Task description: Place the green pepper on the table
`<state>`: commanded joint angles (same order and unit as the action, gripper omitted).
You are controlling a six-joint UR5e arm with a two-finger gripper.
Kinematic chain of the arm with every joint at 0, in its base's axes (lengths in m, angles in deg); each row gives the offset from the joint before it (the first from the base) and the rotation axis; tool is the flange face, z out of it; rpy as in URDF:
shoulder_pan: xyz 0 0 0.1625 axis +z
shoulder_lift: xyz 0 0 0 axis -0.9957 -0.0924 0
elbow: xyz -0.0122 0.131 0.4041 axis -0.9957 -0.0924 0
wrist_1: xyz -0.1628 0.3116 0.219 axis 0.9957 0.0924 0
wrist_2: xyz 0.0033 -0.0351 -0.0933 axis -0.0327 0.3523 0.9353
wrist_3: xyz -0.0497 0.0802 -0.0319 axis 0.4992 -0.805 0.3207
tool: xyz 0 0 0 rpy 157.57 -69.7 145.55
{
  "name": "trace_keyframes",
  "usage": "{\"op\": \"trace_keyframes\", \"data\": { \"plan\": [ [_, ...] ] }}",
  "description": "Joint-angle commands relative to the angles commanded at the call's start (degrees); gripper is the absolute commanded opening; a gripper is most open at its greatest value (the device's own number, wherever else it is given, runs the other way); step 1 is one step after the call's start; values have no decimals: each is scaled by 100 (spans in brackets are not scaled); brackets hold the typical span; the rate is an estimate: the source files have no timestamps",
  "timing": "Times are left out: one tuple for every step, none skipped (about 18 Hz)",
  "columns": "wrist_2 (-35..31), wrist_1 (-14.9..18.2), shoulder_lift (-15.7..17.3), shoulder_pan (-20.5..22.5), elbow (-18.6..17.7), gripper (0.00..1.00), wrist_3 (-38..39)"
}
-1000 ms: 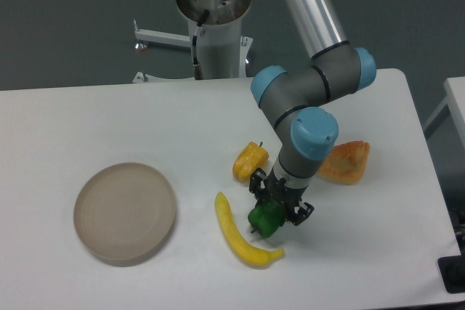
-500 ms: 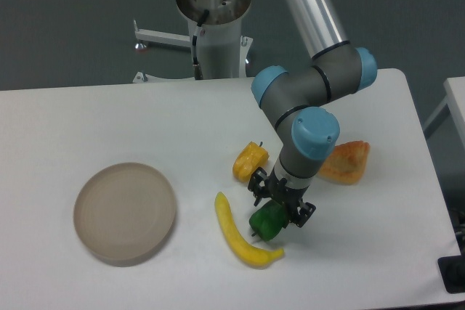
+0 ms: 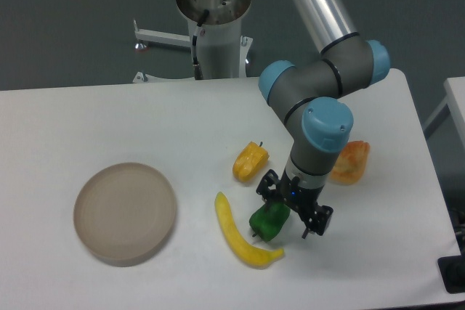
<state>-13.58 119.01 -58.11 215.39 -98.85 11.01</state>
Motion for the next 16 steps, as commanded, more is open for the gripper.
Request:
{"op": "trace_keyframes", "data": {
  "plan": [
    [-9,0,-27,-9,106,100,-18],
    [-78,0,-80,-9,203,100,-35],
    [-253,0,-106,-9,291,100,-61],
    [-472,0,-167,-17,370,100,-79],
    [-596,9,-246,-35,510,100,-71],
    [-606,0,-291,-35,573,100,-70],
    [-624,9,-326,-44,634,100,-70],
    [-624,9,-344,-44,687,100,-79],
    [-659,9,-344,-53,705,100,-88],
    [-694,9,-344,-44,705,100,-88],
    [-694,9,-335,-44,696,100,-88],
    [-694,9,-326,-44,688,100,-88],
    [-694,9,-326,-44,687,100,-88],
    [-694,0,-291,-44,644,100,-97],
    [-694,0,-291,-35,635,100,-88],
    [-694,0,-291,-35,635,100,-88]
  ]
}}
